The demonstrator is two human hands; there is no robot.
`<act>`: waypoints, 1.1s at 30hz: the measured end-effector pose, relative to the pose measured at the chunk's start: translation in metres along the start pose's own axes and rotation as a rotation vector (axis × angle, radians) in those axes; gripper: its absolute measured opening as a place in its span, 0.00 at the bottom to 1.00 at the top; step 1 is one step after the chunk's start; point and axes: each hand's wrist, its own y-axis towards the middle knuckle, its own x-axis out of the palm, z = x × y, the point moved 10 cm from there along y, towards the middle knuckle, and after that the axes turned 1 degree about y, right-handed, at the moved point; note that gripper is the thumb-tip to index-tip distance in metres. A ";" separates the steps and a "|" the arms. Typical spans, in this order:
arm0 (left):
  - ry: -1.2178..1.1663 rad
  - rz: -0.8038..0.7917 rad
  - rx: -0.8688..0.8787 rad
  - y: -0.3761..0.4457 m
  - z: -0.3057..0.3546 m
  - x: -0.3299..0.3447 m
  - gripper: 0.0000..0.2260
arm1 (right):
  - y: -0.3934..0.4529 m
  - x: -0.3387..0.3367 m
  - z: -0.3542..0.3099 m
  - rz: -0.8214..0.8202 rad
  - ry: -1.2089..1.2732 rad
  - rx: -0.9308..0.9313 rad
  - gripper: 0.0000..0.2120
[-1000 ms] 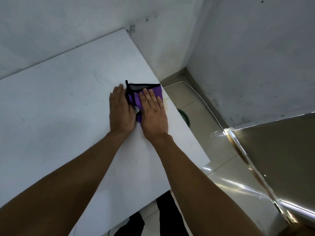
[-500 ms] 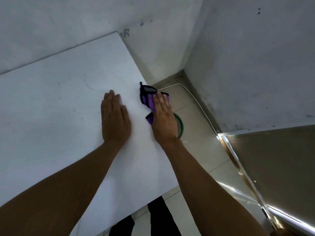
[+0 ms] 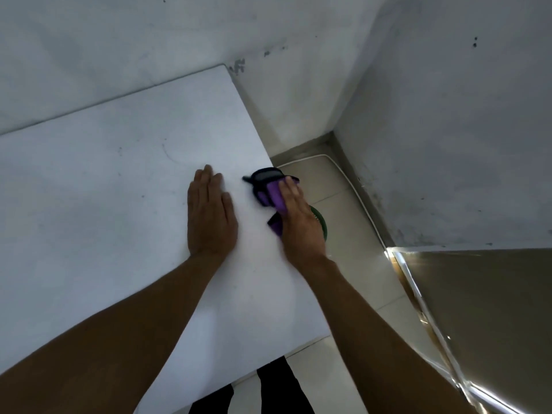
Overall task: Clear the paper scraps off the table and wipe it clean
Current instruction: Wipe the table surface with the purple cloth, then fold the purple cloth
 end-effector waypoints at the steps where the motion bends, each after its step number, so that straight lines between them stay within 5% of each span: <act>1: -0.003 0.002 0.002 0.000 0.000 0.000 0.20 | 0.002 -0.008 0.015 0.018 0.113 0.132 0.29; 4: -0.022 -0.001 0.001 0.002 0.000 -0.002 0.20 | 0.010 -0.026 0.034 0.070 0.206 0.355 0.16; 8: -0.044 -0.075 -0.018 -0.001 -0.006 0.002 0.23 | -0.003 -0.021 -0.011 -0.005 0.125 0.115 0.23; 13: -0.103 -0.237 -0.075 0.012 -0.007 -0.010 0.19 | -0.011 -0.023 0.016 -0.052 0.197 0.337 0.19; 18: -0.363 -0.085 -0.181 -0.012 0.026 -0.063 0.07 | 0.012 -0.072 -0.048 0.086 0.231 0.191 0.16; 25: -0.227 -0.165 -0.477 -0.055 0.012 -0.101 0.20 | -0.021 -0.086 -0.099 0.028 0.424 0.147 0.12; 30: -0.832 -0.538 -0.718 -0.094 0.002 -0.101 0.24 | -0.064 -0.060 -0.125 -0.222 0.990 0.409 0.11; 33: -1.153 -0.560 -0.723 -0.118 0.005 -0.132 0.22 | -0.096 -0.042 -0.159 -0.380 1.219 0.482 0.18</act>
